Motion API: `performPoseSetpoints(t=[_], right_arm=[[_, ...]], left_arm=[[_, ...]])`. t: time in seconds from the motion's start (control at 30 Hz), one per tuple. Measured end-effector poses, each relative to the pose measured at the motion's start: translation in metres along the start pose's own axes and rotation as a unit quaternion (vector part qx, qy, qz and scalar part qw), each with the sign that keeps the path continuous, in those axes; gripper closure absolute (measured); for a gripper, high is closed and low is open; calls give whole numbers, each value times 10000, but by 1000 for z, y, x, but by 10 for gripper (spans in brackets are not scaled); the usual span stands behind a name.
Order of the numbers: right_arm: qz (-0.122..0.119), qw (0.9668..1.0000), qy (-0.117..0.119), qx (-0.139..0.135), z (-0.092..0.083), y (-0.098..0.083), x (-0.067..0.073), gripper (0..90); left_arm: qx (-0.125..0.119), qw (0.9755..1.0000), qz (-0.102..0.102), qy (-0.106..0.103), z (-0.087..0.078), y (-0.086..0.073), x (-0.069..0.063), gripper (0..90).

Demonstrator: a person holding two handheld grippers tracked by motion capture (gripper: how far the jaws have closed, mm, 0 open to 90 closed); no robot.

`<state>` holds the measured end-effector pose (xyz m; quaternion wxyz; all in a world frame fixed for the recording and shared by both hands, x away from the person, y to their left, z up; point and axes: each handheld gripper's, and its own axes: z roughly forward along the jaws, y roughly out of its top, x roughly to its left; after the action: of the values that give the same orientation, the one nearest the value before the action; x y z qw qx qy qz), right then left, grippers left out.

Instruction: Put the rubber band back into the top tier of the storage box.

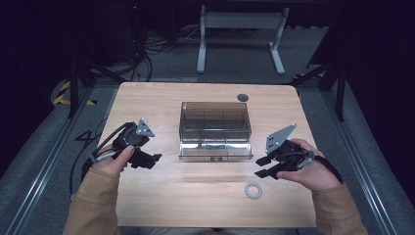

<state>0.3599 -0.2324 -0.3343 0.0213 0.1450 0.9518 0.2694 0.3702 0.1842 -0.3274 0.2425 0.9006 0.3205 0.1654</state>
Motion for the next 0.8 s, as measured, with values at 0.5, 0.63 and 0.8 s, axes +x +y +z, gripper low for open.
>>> performPoseSetpoints(t=[0.5, 0.63, 0.8], right_arm=[[182, 9992, -7, 346, 21, -9, -2, 599], [162, 9988, 47, 463, 29, -10, -3, 593], [161, 9983, -52, 559, 41, -13, -4, 585]], left_arm=[[-226, 9992, -336, -7, -4, 7, 10, 203], [-260, 9991, -344, -59, -5, 7, 10, 209], [-288, 9990, -340, -30, -5, 9, 10, 207]])
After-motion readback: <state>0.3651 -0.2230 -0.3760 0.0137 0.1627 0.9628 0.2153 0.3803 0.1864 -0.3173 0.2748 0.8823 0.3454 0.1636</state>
